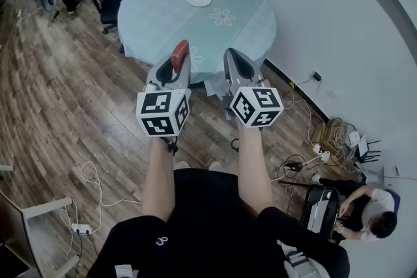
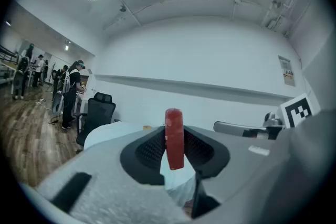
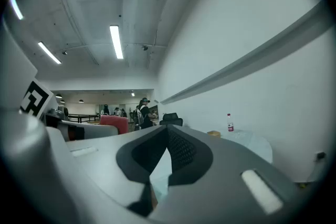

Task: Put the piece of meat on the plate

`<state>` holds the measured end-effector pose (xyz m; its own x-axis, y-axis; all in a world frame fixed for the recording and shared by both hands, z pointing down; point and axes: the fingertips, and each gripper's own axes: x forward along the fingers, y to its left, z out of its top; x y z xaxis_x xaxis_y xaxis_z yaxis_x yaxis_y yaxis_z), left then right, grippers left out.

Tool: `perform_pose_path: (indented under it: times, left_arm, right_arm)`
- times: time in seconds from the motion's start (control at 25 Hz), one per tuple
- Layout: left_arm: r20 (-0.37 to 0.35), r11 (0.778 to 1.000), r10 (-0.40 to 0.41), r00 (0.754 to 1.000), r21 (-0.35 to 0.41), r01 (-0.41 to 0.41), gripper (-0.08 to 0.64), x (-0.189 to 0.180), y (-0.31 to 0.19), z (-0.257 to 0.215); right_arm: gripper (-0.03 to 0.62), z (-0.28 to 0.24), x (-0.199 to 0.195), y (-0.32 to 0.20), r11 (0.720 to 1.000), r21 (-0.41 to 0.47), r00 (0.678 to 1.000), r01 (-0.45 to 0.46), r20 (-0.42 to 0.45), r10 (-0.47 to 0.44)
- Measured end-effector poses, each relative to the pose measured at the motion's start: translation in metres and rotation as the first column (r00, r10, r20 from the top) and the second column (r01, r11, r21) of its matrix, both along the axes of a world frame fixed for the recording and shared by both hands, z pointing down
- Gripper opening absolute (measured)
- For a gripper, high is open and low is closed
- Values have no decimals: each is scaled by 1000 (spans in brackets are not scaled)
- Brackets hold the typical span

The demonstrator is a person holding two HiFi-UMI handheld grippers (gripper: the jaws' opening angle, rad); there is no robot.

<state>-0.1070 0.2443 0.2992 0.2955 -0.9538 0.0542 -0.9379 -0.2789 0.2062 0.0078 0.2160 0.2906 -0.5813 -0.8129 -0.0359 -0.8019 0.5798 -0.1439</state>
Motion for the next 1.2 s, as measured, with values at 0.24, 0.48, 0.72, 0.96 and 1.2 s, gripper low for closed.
perform_pose_path:
  times: [0.24, 0.48, 0.72, 0.96, 1.2]
  left_arm:
    - [-11, 1000, 8, 1000, -1, -8, 91, -10, 2, 2]
    - [-45, 999, 37, 998, -14, -37, 91, -6, -2, 12]
    - [-67, 999, 36, 997, -10, -37, 91, -7, -22, 11]
    - [-42, 999, 5, 999, -36, -6, 91, -17, -67, 25]
    - [-50, 992, -65, 997, -111, 60, 91, -43, -138, 60]
  right_arm:
    - [8, 0, -8, 9, 1000, 10, 1000, -7, 31, 7]
    - [9, 9, 26, 6, 994, -23, 994, -107, 34, 107]
    - [9, 9, 29, -13, 994, -19, 994, -106, 22, 107]
    - [9, 30, 19, -72, 996, -58, 996, -66, 55, 69]
    - [9, 57, -24, -153, 995, -89, 998, 40, 47, -36]
